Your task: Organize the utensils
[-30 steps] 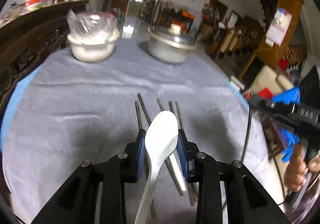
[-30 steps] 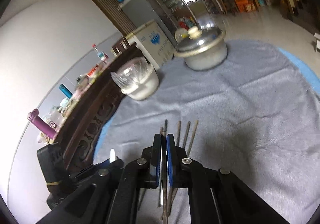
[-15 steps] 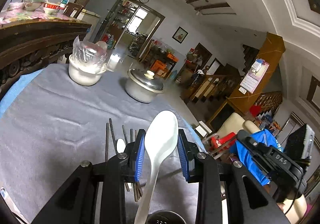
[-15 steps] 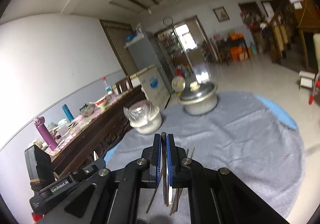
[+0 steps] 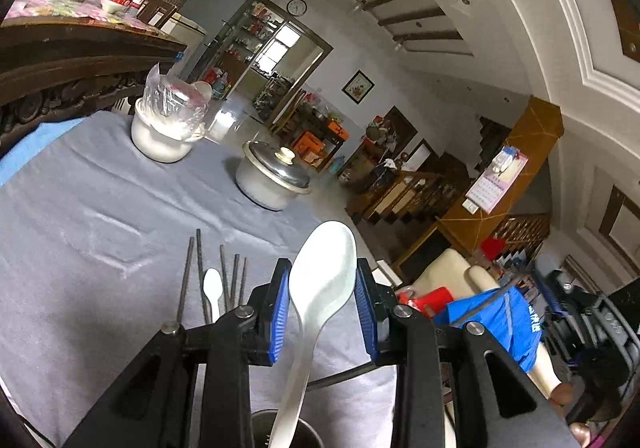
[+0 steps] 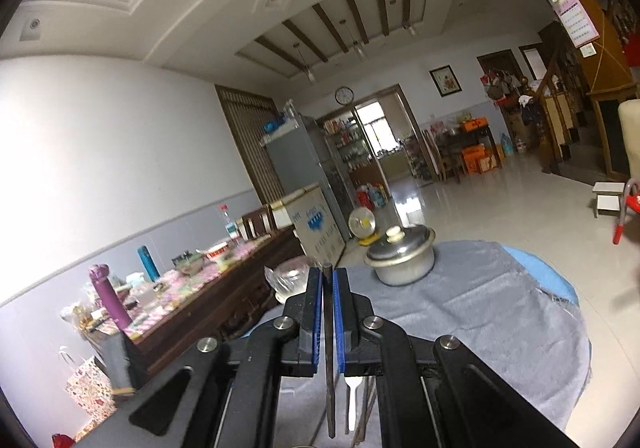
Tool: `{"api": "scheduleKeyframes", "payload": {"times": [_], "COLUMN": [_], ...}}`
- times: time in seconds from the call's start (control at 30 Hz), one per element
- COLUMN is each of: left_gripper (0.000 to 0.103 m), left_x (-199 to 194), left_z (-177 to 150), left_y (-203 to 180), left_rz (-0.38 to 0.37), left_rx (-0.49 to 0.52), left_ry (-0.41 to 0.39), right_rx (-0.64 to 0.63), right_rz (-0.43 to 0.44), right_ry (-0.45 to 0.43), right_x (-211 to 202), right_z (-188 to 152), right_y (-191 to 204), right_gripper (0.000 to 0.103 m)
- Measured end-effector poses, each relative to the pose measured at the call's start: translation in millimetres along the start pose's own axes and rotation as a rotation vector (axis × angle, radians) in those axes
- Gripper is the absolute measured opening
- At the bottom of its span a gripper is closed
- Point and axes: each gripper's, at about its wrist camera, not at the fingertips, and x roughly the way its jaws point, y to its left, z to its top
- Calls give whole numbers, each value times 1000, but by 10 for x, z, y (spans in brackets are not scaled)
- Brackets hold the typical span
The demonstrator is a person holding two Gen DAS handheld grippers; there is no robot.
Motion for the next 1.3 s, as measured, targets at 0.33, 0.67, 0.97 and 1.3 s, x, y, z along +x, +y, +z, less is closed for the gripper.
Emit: {"api": "scheduleKeyframes", "payload": {"times": [0.33, 0.67, 0.97, 1.3], "left_gripper": [32, 32, 32, 32], "left_x": [108, 189, 192, 203], "left_z": [-179, -470, -613, -716], "left_y": [86, 137, 172, 252], "left_rz": [18, 29, 68, 106], "left_rx": [-35, -21, 0, 4], "left_ry": [-23, -20, -2, 3], "right_rx": [-7, -61, -49, -27], "right_rz": [73, 68, 59, 59], "right_ry": [-11, 100, 169, 213], "right_x": [-269, -141, -58, 1], "right_z": [69, -220, -394, -499], "right_y": [147, 250, 180, 140], "right_gripper": [6, 6, 6, 6]}}
